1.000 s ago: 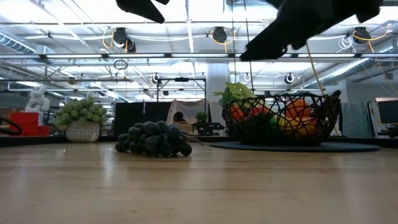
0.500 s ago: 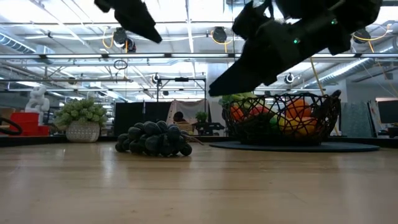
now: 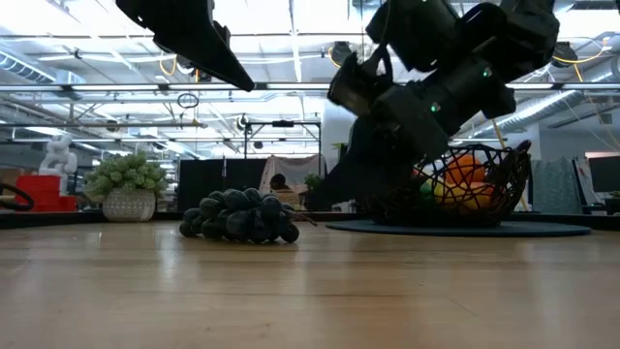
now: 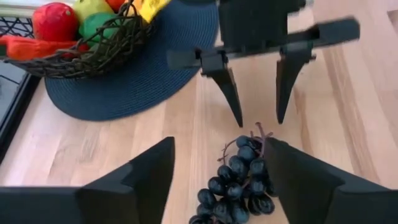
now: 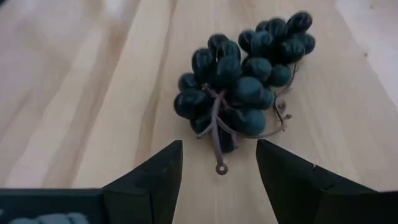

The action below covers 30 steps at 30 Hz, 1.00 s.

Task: Build produce basket
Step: Put the black grapes into the black wire basket

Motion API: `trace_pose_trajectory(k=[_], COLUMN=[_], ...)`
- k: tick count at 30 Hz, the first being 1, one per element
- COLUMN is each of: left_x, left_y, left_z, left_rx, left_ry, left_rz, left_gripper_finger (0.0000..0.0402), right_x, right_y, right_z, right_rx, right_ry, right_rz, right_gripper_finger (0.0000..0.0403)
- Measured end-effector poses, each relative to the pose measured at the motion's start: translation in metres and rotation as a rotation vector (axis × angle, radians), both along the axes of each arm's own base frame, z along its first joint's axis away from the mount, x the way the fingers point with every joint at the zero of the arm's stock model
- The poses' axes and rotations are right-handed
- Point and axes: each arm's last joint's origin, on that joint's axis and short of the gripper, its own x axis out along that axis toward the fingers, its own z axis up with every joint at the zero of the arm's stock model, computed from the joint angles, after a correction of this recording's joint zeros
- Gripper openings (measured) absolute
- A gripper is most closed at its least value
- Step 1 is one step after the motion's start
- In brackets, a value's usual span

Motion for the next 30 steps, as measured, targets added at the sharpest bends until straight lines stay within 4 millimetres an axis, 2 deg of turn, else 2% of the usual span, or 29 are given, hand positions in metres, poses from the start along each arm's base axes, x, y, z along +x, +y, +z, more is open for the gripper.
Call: trace_pose_trajectory(k=[5,11,16,26,30], left_x=[0.001,0.004,0.004,0.005,0.005], left_y=[0.000,-0.001,-0.002,-0.002,-0.002], left_z=[0.001,0.004,0.005,0.005,0.005], left_rx=[-0.004,0.002,0.000,0.004,0.004], left_ry=[-0.014,-0.057,-0.066,-0.068,-0.068], left_rz=[-0.001,-0.017,-0.017,-0.020,-0.020], left_gripper_finger=[0.0212,0.0193,0.0191,0.0191,0.0191], right_x=[0.005,0.009,0.010,0.011,0.011], right_y=[-0.003,-0.006,-0.007,-0.007,-0.005], right_z=[-0.010,-0.018,-0.020,-0.018,-0.008], right_rx=[-0.004,-0.005,-0.010,-0.037,-0.054], right_ry=[0.062,0.069,0.070,0.043,0.016], right_rz=[-0.019,-0.031,-0.030,-0.002,0.018], right_gripper_finger=[0.0196,0.0184,0.0140,0.0013,0.0011])
